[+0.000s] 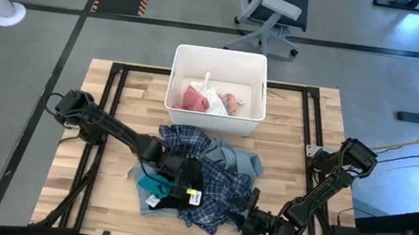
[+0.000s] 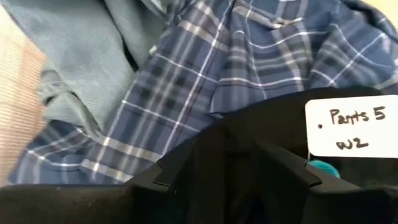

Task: Sort clothes
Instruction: Put the black pants into the white laundry bin

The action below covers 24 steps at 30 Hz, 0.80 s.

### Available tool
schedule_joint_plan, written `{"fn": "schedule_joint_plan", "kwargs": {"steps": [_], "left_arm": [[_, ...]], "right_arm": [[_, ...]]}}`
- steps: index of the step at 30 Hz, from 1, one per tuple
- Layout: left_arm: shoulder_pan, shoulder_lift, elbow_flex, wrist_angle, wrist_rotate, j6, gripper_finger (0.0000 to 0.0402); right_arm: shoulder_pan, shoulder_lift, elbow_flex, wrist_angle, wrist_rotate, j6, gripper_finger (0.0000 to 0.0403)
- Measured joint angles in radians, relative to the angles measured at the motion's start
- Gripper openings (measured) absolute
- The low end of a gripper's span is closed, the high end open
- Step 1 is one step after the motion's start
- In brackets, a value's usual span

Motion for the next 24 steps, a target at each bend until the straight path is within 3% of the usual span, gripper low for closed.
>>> {"fn": "schedule_joint_plan", "kwargs": {"steps": [14,18,24], "left_arm": [[0.012,0.073,0.0,-0.003,0.022,0.031,0.0143],[0.012,0.074,0.0,-0.001,0.021,0.052,0.0111],[0.008,0.074,0.0,0.0,0.021,0.068,0.0031]], "right_arm": [[0.0,0.0,0.0,-0.001,-0.01,0.003,0.0232],[0.0,0.0,0.0,-0.001,-0.01,0.003,0.0232],[0.0,0.0,0.0,-0.002,-0.01,0.003,0.0232]]}}
